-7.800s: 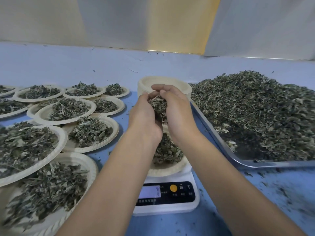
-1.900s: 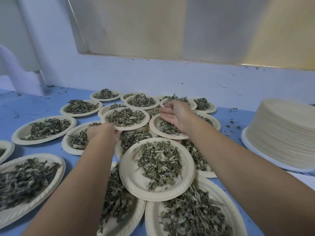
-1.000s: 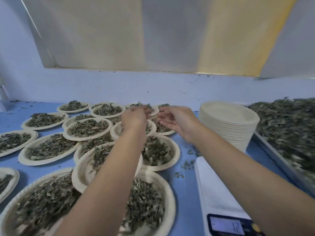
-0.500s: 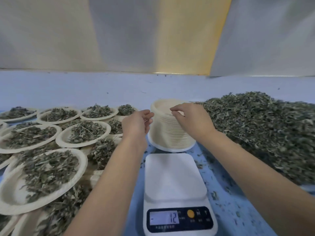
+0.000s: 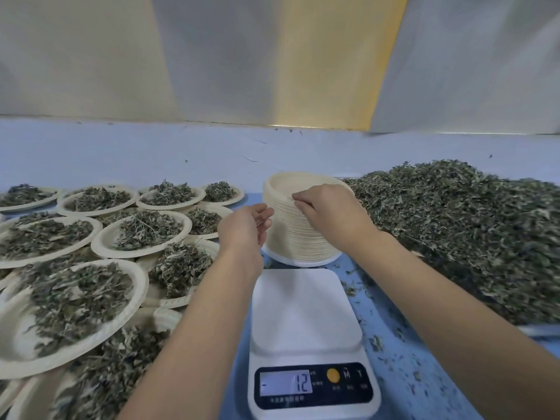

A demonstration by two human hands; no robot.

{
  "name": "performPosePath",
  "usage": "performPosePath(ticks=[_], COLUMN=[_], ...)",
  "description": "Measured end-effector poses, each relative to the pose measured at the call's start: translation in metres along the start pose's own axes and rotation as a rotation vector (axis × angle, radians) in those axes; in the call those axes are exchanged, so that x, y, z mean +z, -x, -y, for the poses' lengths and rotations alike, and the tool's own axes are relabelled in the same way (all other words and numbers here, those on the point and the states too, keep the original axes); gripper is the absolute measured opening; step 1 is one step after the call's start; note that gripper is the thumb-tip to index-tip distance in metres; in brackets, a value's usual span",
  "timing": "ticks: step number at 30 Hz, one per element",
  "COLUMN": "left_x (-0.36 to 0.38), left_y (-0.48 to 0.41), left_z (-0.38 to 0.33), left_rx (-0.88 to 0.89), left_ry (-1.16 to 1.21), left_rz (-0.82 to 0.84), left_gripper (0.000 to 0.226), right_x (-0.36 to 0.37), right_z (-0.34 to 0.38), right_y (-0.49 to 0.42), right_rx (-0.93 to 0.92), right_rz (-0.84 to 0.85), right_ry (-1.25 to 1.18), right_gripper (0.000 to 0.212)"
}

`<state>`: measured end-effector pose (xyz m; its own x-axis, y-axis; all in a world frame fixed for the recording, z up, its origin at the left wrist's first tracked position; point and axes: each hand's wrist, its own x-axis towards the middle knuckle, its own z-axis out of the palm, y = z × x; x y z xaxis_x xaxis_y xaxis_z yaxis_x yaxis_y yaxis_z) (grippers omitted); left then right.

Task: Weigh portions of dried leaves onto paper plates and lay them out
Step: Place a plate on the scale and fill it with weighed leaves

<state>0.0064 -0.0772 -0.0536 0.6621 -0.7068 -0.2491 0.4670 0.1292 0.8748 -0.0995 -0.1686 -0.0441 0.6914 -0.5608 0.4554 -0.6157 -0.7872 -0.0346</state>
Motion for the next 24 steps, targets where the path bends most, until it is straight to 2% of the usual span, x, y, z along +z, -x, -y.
performPosePath(ticks=[10,15,20,24], left_x=[-0.001,-0.001,0.010,0.017], left_y=[0.002,0.003,0.004,-0.001], left_z=[0.006,0.007,-0.002,-0.011], left_rx=[-0.037,-0.041,0.031,0.145], left_ry=[-0.004,-0.004,0.060,0.005], left_rz=[0.017,0.021,0.069,0.071], left_gripper=[0.024,0.025,0.014,0.013], right_x=[0.004,0.010,0.008,0.003], right_z=[0.000,0.000,0.001,0.009], right_y=[0.001,0.002,0.000,0.007], right_rx=[-0.043,-0.077,-0.137,-0.214], right_rz=[-0.012,-0.077,-0.156,-0.203], right_ry=[0.077,0.050,0.054,0.027], right_gripper=[0.031,0.033,0.033,0.030])
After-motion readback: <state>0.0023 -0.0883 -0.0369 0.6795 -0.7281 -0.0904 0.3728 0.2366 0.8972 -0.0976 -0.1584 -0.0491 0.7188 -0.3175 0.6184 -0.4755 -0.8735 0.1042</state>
